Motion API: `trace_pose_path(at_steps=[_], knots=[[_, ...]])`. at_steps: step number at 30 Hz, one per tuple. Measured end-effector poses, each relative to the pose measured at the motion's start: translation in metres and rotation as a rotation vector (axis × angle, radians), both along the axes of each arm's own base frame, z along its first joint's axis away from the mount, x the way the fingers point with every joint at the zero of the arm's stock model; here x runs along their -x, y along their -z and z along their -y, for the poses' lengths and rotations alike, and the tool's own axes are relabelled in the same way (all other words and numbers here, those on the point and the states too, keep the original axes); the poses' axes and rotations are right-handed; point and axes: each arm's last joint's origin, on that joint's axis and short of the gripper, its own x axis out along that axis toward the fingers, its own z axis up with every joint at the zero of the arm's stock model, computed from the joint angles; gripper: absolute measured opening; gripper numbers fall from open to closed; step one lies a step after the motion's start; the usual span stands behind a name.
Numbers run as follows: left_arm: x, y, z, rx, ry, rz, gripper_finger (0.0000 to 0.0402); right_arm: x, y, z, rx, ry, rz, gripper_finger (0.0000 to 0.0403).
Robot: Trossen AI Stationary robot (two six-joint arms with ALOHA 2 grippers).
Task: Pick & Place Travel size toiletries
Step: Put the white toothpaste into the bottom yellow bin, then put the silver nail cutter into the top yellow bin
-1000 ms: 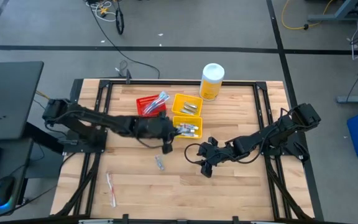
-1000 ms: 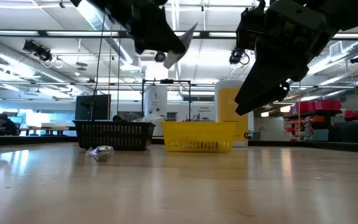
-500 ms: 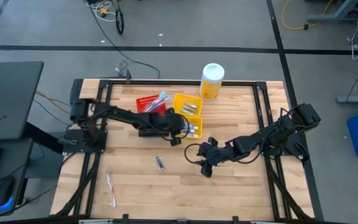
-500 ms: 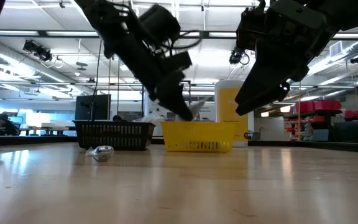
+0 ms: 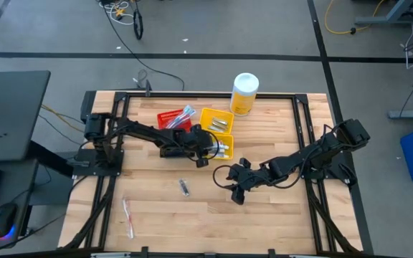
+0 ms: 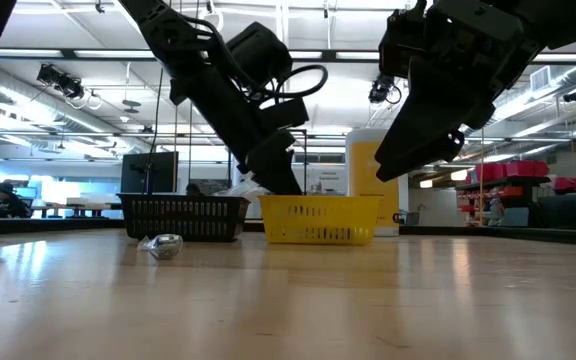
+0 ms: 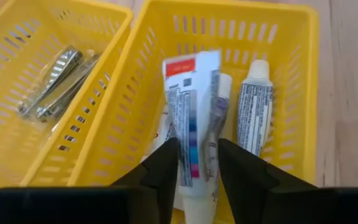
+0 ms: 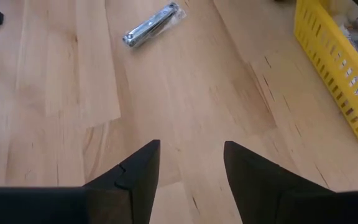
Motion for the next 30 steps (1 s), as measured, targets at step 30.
trace_pose_path(at_steps=[30], knots=[[0.114, -0.136, 0.073, 0.000, 0.006, 0.095, 0.0145, -0.032, -0.011, -0.011, 0.035, -0.024, 0.376, 0.0229]])
